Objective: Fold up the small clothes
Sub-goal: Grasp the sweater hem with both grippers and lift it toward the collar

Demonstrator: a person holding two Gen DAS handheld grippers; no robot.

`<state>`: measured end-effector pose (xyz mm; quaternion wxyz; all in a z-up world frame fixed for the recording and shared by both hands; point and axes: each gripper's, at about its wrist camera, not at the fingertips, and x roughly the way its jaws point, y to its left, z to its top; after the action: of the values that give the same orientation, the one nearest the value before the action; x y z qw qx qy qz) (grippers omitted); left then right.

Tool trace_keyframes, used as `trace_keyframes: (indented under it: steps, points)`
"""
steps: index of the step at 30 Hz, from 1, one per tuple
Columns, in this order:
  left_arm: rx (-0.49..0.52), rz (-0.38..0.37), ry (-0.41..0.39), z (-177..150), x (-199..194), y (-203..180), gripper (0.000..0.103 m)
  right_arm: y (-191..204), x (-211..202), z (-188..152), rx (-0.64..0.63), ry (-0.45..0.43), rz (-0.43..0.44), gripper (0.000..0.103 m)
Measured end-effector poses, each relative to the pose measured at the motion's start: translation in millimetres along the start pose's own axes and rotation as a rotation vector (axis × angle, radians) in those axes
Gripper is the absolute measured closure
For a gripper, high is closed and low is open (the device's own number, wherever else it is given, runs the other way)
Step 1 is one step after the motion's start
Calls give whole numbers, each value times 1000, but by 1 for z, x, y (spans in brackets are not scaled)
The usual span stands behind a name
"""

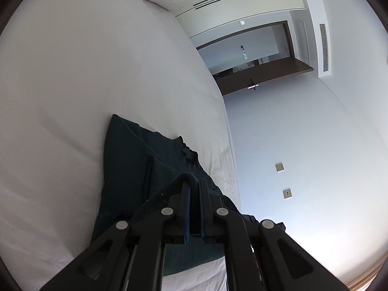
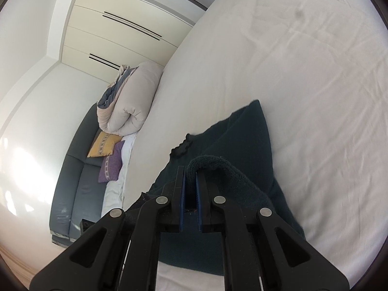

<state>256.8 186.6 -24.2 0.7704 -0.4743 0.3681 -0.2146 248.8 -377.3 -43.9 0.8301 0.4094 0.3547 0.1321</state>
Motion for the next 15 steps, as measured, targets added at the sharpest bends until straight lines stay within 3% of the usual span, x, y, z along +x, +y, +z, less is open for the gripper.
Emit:
trace_keyframes:
  steps: [11, 15]
  points:
    - [-66, 63, -15, 40, 48, 34, 98, -27, 81, 59, 45, -4, -107, 96]
    - [-85, 134, -30, 52, 69, 54, 97, -53, 111, 76, 112, -20, -157, 96]
